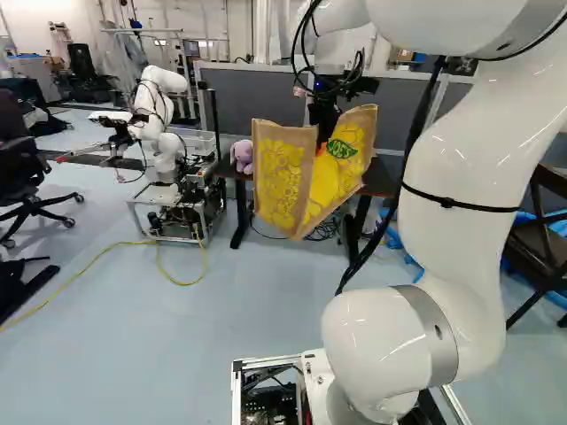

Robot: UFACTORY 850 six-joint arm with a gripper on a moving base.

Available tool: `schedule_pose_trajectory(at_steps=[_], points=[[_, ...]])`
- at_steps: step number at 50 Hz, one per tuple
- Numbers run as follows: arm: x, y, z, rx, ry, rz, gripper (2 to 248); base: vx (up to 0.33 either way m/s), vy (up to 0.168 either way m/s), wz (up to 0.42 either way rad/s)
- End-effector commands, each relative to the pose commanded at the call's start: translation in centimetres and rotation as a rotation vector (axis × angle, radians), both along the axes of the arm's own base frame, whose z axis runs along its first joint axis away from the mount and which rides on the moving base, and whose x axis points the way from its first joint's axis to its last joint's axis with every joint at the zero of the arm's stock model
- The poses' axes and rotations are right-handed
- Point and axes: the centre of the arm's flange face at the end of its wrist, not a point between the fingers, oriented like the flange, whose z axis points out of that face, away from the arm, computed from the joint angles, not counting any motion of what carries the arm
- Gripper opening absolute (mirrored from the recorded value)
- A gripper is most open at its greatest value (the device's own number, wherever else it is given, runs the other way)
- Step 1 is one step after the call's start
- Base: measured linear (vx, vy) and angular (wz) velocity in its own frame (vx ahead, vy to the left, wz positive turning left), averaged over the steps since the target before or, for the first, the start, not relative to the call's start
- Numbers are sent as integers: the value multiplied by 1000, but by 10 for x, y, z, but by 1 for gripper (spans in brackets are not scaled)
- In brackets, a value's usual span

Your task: Pick up the bag on the ground and place it on the table

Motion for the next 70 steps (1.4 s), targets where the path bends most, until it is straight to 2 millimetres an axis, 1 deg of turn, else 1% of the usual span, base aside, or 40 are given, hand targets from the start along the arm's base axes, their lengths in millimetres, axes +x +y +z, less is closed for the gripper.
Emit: schedule_pose_trajectory(at_steps=[50,70], points=[[0,0,0,0,0,0,22,230,-49,-260],[0,0,0,0,0,0,22,227,-4,-40]])
